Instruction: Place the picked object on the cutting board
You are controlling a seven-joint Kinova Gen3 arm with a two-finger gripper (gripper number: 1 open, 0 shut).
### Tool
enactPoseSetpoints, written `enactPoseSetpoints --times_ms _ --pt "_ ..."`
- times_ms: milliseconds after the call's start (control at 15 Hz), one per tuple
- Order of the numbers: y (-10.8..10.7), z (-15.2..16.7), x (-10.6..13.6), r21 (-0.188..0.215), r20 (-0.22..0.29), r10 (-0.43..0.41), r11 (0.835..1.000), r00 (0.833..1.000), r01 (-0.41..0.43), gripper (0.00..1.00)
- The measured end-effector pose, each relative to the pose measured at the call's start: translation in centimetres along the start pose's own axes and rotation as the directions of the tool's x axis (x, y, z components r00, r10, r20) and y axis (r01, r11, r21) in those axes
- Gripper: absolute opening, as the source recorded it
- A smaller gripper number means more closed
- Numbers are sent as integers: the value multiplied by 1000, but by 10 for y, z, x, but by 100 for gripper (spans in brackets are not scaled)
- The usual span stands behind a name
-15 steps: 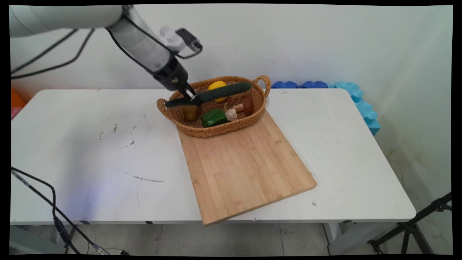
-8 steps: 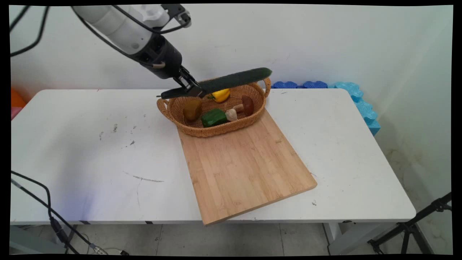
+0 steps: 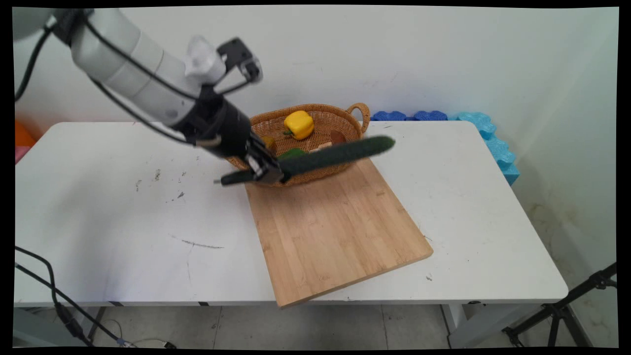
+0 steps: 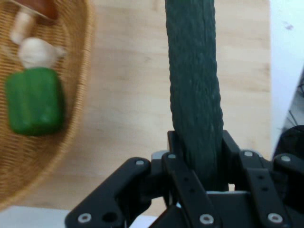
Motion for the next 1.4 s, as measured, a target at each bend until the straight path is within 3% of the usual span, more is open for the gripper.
enactPoseSetpoints --times_ms 533,1400 --pt "46 51 -37 -33 47 -9 999 999 11 0" --pt "60 140 -67 -9 34 -41 999 999 42 0"
